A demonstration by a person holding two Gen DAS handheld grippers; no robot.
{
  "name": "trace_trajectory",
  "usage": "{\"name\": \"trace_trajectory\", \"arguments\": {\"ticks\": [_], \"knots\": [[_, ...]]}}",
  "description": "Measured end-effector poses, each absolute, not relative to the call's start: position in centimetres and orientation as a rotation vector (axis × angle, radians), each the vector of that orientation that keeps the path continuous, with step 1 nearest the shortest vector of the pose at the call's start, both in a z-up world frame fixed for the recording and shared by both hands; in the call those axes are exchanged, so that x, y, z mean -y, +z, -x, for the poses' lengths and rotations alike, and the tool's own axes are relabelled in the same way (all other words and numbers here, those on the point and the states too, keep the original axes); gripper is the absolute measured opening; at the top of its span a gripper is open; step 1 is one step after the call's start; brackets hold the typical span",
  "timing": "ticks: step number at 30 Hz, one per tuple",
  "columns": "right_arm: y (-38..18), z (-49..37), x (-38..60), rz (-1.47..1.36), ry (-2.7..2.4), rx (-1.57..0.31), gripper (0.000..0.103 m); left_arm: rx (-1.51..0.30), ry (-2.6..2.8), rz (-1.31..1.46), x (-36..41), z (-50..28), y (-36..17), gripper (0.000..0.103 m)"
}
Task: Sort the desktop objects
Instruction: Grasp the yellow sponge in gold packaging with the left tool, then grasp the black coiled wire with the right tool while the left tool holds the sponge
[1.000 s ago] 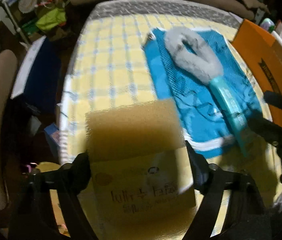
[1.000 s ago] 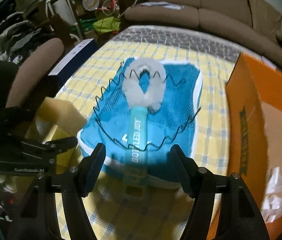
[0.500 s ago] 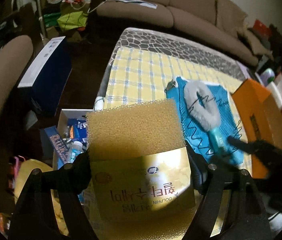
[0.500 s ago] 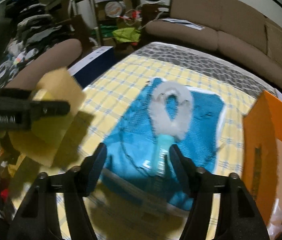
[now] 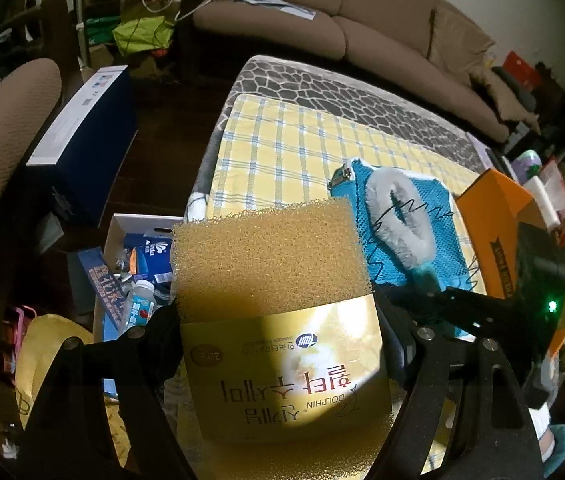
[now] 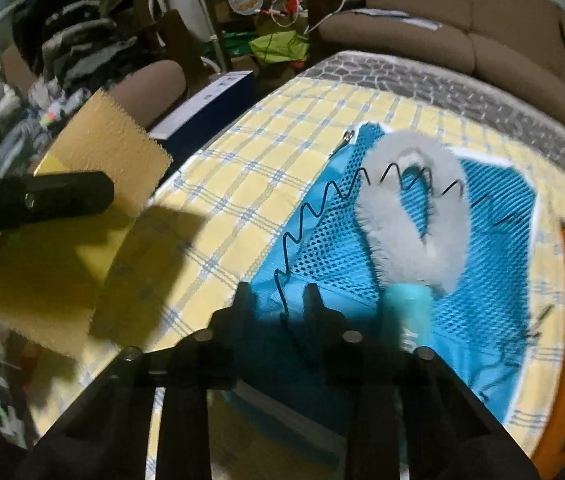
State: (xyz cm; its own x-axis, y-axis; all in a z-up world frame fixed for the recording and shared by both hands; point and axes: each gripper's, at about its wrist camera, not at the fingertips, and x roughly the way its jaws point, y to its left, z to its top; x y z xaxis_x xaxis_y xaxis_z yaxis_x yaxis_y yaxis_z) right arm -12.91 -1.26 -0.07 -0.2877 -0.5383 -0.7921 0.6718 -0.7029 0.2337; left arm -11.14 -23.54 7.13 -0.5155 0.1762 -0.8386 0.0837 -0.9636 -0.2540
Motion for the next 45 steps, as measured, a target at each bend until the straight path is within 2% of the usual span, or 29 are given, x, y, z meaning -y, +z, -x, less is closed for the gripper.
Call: {"name": "trace_trajectory", "arguments": {"ticks": [4,12,26,30,37,45], "knots": [[-0.2,13.6,0.1,-1.202,-2.008,-0.05,0.01,0.424,2.66,1.511,23.6,11.2,7.3,0.077],[2.4,14.0,-2.7,-1.149,-1.877,0.352,0.007,0.496,2.663,1.447,23.8,11.0,8.5,0.077],[10.0,13.8,-11.2,-0.861,-1.732,0.817,0.005,0.615,2.628,1.263,21.2,11.0,11.6,0.077],[12.1,13.8,-13.5,-0.796,-1.745,0.85,0.005,0.604,2.622,1.228,19.4,11.2,12.5,0.077],[16.5,13.5,-19.9,-0.67,-1.937,0.775,0.006,0.553,2.572,1.181,14.7,11.8,13.5,0.077],[16.6,14.4,-29.4,-0.661,-2.166,0.792,0.006,0.5,2.527,1.195,10.5,12.3,13.3,0.077]]}}
